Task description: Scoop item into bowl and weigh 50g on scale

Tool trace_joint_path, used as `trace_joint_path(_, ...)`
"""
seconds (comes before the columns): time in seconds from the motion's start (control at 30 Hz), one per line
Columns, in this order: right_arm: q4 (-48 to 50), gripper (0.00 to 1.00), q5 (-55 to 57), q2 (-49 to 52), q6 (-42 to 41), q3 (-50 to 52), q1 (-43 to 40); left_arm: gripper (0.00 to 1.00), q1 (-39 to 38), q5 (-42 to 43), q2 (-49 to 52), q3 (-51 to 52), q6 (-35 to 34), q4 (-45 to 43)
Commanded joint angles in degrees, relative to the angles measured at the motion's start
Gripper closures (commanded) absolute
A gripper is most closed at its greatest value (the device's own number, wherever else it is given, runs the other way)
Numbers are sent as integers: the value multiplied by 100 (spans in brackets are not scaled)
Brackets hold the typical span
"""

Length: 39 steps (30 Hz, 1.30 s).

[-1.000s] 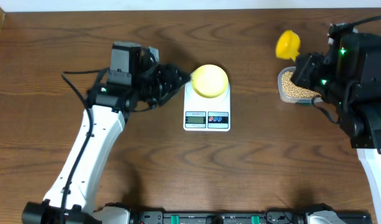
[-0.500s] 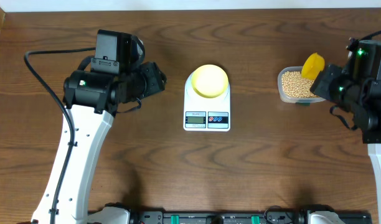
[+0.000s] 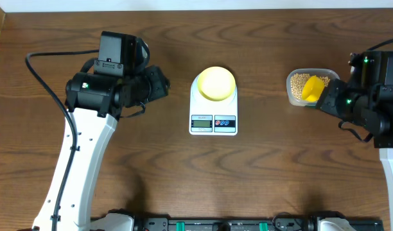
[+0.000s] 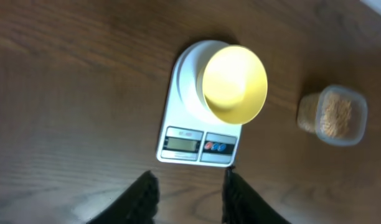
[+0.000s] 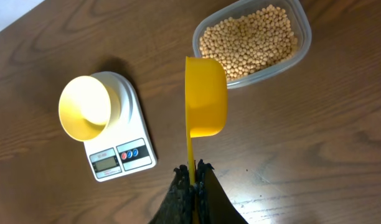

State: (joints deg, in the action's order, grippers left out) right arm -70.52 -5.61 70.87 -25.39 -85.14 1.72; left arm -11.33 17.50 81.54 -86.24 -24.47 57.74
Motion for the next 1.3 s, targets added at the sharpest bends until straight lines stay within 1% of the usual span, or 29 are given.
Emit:
trace_joint_path(0.0,11,99,-52,7,59,-101,-17,72,-140,20,-11,-61,210,-37)
trace_joint_path(0.1,-17,99,-57,7,59,-101,-17,73,-243,17,-9,-61,568,-28)
trace_joint_path(0.23,-105,99,-52,4,61,-101,-17,73,-251,20,-9,-61,601,-15)
trace_joint_path(0.27,-109,99,-52,4,61,-101,-17,75,-251,20,-9,-61,601,-13)
trace_joint_path(0.33,-109,99,-50,4,103,-101,-13,86,-251,24,-11,-61,592,-7)
trace_joint_path(0.4,-98,99,-13,7,289,-101,-13,87,-251,24,-11,-61,509,55)
trace_joint_path(0.47,-98,99,146,7,297,-101,-13,92,-251,24,-11,-61,487,116)
trace_joint_path(0.63,-105,99,275,7,306,-98,-13,93,-254,22,-9,-57,492,138)
trace_joint_path(0.8,-151,99,205,7,605,-101,-13,92,-254,24,-9,-26,542,142)
trace_joint_path(0.9,-144,99,203,7,616,-101,-13,93,-254,24,-9,-13,809,234)
trace_joint_path(1.1,-103,99,52,7,616,-101,-13,93,-278,66,-9,-9,837,551)
trace_joint_path(1.17,-109,99,52,7,619,-101,-13,93,-323,243,-9,20,846,568)
trace_joint_path(1.27,-107,99,52,7,616,-101,-13,93,-494,876,-4,85,1268,542)
